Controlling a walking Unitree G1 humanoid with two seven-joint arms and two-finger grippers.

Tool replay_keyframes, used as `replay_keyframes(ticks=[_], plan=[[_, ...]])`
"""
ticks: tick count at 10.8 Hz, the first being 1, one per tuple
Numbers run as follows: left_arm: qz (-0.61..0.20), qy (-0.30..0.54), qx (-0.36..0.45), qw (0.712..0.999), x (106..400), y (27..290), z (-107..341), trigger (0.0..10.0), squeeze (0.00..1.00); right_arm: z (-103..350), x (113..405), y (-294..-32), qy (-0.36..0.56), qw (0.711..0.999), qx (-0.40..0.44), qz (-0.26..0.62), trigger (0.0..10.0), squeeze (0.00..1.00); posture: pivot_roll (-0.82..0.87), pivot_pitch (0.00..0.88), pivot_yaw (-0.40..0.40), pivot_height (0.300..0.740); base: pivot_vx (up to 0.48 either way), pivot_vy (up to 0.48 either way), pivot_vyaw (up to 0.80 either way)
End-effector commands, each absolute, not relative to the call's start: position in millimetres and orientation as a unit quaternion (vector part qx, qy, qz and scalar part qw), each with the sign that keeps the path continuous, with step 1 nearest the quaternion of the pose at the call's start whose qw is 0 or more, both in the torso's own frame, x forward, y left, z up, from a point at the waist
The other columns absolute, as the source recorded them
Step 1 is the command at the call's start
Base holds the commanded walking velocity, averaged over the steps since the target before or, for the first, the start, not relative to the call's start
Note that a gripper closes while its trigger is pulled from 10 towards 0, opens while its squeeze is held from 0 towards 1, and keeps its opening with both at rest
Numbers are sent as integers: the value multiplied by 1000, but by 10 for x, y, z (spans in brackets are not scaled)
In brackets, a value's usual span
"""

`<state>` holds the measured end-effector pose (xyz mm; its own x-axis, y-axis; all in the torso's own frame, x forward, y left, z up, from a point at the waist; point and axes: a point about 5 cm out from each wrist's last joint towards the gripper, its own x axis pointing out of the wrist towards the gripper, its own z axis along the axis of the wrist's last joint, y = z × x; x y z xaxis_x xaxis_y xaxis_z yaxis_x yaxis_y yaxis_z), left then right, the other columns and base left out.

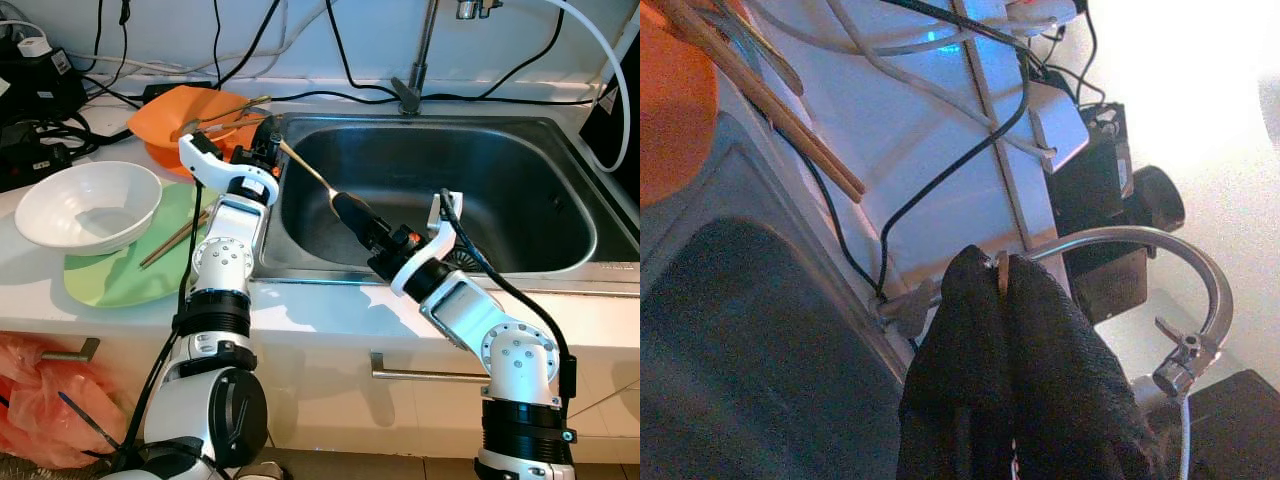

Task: Kitchen organization

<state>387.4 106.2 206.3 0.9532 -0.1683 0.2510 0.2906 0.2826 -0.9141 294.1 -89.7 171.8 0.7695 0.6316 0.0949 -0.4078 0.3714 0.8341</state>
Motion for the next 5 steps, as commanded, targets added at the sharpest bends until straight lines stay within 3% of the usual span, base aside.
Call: replay_keyframes(ticks=[1, 5], plan=[[-171, -30, -607, 776, 3817, 710, 2045, 0, 0, 1730, 2936, -889, 120, 817, 463, 322, 0, 0, 82, 26, 51, 740, 0, 0, 0], [-177, -26, -596, 783, 3782, 714, 2020, 0, 0, 1737, 2949, -892, 117, 819, 464, 319, 0, 0, 85, 27, 52, 740, 0, 0, 0]])
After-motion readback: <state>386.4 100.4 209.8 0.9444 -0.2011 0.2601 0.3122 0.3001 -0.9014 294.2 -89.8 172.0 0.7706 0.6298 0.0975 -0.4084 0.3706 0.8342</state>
